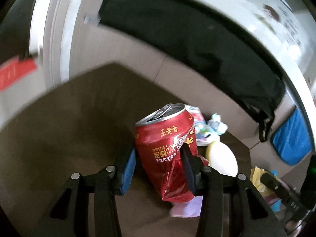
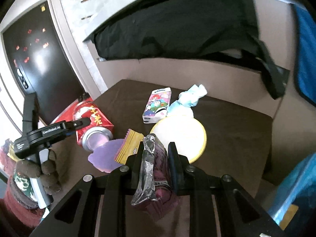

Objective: Collect trash
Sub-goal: 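Carry can and wrapper over the bin and open both grippers to drop them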

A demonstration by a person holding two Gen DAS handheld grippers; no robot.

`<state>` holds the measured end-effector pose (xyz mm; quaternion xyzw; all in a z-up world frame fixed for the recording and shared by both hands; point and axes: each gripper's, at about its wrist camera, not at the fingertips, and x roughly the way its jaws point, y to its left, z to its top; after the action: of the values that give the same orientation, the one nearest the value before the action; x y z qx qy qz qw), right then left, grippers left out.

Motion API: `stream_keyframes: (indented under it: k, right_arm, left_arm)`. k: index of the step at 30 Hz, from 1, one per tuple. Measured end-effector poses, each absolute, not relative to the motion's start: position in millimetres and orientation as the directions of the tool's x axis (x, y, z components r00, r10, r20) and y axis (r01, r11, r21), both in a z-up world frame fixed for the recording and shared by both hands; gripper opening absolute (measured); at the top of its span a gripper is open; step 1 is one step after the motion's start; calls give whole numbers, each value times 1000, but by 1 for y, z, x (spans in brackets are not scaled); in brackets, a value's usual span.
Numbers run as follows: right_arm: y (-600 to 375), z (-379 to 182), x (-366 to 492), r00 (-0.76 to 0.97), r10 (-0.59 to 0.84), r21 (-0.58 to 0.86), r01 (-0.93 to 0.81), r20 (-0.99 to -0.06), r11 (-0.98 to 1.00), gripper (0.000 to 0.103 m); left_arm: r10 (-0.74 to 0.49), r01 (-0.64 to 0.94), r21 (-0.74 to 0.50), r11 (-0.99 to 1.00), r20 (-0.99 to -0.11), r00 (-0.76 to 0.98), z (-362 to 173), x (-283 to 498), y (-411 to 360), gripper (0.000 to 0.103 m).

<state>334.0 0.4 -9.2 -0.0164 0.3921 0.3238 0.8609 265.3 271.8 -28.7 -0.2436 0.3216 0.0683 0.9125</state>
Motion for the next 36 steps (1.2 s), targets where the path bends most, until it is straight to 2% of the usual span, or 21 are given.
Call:
stream_keyframes:
  k: [4, 11, 19, 24, 36]
  right_arm:
    - [-20, 3, 318, 520, 555, 223, -568, -649, 792, 20]
    - [-51, 24, 295, 587, 562, 222, -550, -583, 805, 20]
    - [-111, 50, 267, 679, 511, 196, -488, -528, 851, 20]
    - [-167, 65, 252, 754, 423, 160, -400, -503, 902, 20]
    - [-269, 61, 241, 829, 265, 140, -225, -493, 964, 20]
  left_arm:
    - [12, -230, -312, 922, -570, 822, 3, 247, 236, 45]
    - [-9, -138, -259, 956, -496, 868, 35, 215, 188, 45]
    - [-170, 45, -271, 961, -457, 873, 60, 208, 112, 45]
    - [-268, 154, -274, 949, -450, 852, 65, 219, 57, 45]
    - [-423, 340, -251, 906, -502, 755, 39, 243, -64, 45]
